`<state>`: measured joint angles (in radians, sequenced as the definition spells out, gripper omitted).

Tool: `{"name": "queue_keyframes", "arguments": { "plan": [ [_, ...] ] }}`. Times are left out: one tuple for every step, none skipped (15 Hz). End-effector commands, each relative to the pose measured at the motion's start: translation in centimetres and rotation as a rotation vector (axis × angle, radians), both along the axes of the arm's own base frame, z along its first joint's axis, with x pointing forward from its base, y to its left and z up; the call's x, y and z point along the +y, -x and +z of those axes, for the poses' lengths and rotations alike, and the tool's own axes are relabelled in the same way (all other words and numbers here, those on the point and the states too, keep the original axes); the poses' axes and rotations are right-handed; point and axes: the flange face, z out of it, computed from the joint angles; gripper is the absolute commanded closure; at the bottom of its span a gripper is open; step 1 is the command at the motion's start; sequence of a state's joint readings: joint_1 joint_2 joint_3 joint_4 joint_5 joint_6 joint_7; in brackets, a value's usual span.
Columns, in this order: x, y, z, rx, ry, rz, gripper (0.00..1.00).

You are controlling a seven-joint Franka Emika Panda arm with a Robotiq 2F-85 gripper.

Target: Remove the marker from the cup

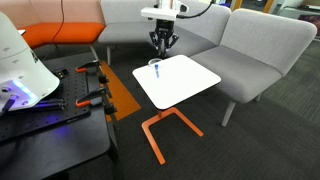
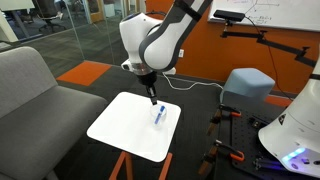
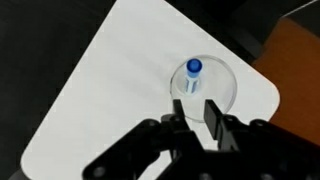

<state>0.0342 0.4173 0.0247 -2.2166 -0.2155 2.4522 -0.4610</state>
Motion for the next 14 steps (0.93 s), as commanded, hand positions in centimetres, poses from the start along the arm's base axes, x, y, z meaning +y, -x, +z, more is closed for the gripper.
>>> {"name": "queue_keyframes", "arguments": {
  "plan": [
    [0.2, 0.8, 0.1, 0.036, 0.018, -0.032, 0.66],
    [0.1, 0.9, -0.1, 0.041, 0.018, -0.041, 0.66],
    [0.2, 1.0, -0.2, 0.044, 0.017, -0.046, 0.66],
    [0.3, 1.1, -0.4, 0.050, 0.014, -0.044, 0.67],
    [0.4, 1.1, -0.7, 0.057, 0.011, -0.042, 0.67],
    [0.6, 1.2, -1.0, 0.068, 0.007, -0.037, 0.66],
    [0.8, 1.3, -1.3, 0.078, 0.006, -0.034, 0.64],
    [1.0, 1.4, -1.7, 0.091, 0.003, -0.031, 0.63],
    [1.2, 1.5, -2.1, 0.103, 0.002, -0.030, 0.61],
    [1.3, 1.6, -2.6, 0.115, 0.001, -0.032, 0.62],
    [1.3, 1.7, -3.0, 0.123, 0.000, -0.033, 0.61],
    [1.3, 1.6, -3.4, 0.127, -0.002, -0.035, 0.65],
    [1.2, 1.5, -3.7, 0.127, 0.006, -0.042, 0.63],
    [1.1, 1.3, -3.9, 0.127, 0.000, -0.044, 0.63]
  ]
}}
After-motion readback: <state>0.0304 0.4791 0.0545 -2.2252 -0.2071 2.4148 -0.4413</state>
